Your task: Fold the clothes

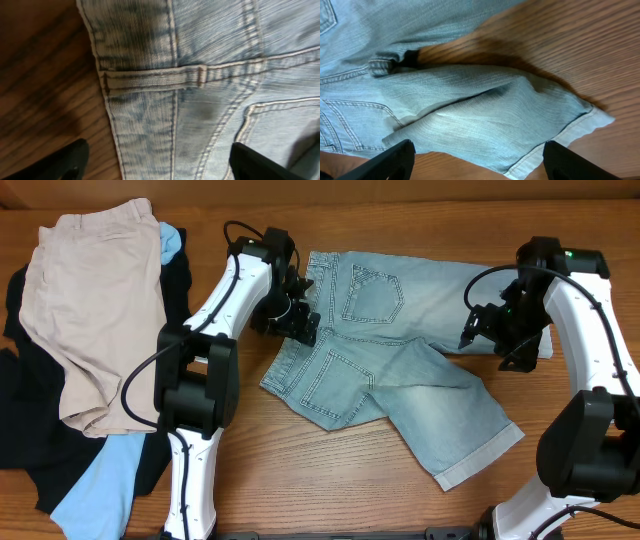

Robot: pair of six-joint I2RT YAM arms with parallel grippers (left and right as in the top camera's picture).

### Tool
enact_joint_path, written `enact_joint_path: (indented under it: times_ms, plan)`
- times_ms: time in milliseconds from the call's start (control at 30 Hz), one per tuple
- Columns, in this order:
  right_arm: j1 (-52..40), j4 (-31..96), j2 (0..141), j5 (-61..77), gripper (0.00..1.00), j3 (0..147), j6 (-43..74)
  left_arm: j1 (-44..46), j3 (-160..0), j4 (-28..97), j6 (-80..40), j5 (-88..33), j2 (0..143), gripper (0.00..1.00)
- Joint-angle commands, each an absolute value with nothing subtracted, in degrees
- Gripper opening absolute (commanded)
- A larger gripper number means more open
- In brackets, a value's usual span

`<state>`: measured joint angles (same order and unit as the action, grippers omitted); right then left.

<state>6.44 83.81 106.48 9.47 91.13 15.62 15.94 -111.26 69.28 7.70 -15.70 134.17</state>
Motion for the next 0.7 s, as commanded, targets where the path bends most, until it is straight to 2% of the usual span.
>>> enact_joint_path:
  times_ms: [0,100,167,200,333,533,667]
  plan:
    - [6.44,82.74,105.21,10.17,0.86,88.25,15.44,16.32,-109.12,67.51,7.31,-15.88,133.82,0.88]
    - [6.44,80.42,105.21,10.15,0.86,85.06,16.51,16.32,-107.13,65.08,3.42,-13.43,133.82,0.85]
    - [6.44,79.0,105.21,10.17,0.85,83.35,16.51,16.32,-106.02,63.86,0.86,-10.59,133.82,0.78]
    - [6.44,78.13,105.21,10.13,0.83,82.35,16.78,16.34,-105.71,63.55,-0.51,-8.43,133.82,0.69]
    - [6.44,75.33,105.21,8.49,0.82,80.12,18.48,16.6,-104.97,62.46,-3.84,-0.43,133.82,0.63]
    - [6.44,74.65,105.21,4.95,0.82,79.77,19.99,16.64,-104.84,61.25,-7.07,12.49,133.82,0.65]
    - [6.44,74.78,105.21,4.97,0.83,79.77,19.9,15.64,-104.84,61.43,-11.05,21.23,133.82,0.81]
